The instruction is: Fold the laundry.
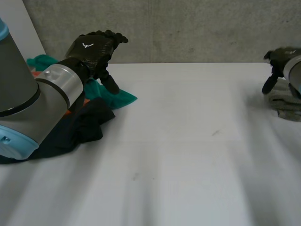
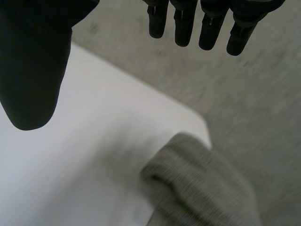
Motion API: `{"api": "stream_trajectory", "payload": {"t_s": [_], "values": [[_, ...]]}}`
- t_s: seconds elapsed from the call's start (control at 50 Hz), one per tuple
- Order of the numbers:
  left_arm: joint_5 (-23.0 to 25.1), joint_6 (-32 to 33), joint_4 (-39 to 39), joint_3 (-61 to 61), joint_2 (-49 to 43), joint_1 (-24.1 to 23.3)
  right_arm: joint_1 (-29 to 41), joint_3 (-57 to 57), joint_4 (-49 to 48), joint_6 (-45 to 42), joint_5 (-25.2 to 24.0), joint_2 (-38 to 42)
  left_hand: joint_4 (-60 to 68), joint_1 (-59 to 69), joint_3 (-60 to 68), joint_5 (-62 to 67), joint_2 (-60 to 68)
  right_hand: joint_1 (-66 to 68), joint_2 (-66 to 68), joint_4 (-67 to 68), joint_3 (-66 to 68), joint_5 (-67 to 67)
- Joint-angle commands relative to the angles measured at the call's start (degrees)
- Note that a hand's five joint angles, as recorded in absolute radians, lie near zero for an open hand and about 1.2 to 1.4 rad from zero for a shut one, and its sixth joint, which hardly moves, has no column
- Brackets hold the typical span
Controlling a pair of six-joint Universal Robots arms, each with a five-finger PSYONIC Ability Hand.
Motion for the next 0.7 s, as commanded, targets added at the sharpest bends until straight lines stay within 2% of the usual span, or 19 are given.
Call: {"api": "stream_trajectory", "payload": {"t_s": [0.02, 0.16, 0.22, 0.3, 0.38, 0.42, 0.56, 0.7], "values": [[0.35, -0.01, 0.3, -1.33, 0.49, 0.09, -2.6, 46.21, -39.26, -6.38, -4.82, -31.43, -1.34, -1.36, -1.6, -2.21, -1.47, -2.72, -1.95, -1.97, -1.97, -2.7], [0.26, -0.27, 0.38, -1.33, 1.36, -0.26, -1.72, 48.94, -30.82, -6.39, -3.6, -29.59, -1.34, -1.36, -1.6, -2.21, -1.47, -2.72, -1.95, -1.97, -1.97, -2.7], [-0.18, -0.45, 0.38, -1.59, 3.2, -0.09, -0.84, 51.58, -34.5, -4.98, -4.3, -32.13, -1.51, -1.52, -1.77, -2.38, -1.63, -2.72, -1.95, -1.97, -1.97, -2.7], [-0.62, -0.71, 0.56, -2.65, 5.58, 0.17, -0.67, 55.62, -41.27, -1.82, -6.32, -40.91, -1.68, -1.69, -1.94, -2.55, -1.8, -2.72, -1.95, -1.97, -1.97, -2.7], [-0.79, -1.5, 1.0, -5.1, 9.36, 0.7, -0.23, 58.44, -43.92, 2.48, -8.87, -45.58, -1.68, -1.69, -1.94, -2.55, -1.8, -2.72, -1.95, -1.97, -1.97, -2.7], [-0.97, -2.03, 1.35, -6.6, 10.85, 1.23, 0.39, 58.71, -42.87, 4.68, -9.4, -46.46, -1.68, -1.69, -1.94, -2.55, -1.8, -2.72, -1.95, -1.97, -1.97, -2.7], [-5.1, -3.7, 3.28, -15.03, 19.11, 5.53, 5.04, 58.7, -29.79, 10.66, -9.75, -47.26, -1.68, -1.69, -1.94, -2.55, -1.8, -2.72, -1.95, -1.97, -1.97, -2.7], [-5.89, -3.52, 4.69, -21.63, 23.51, 6.42, 7.86, 61.08, -28.19, 10.67, -9.66, -46.81, -1.85, -1.86, -2.11, -2.71, -1.97, -2.72, -1.95, -1.97, -1.97, -2.7]]}}
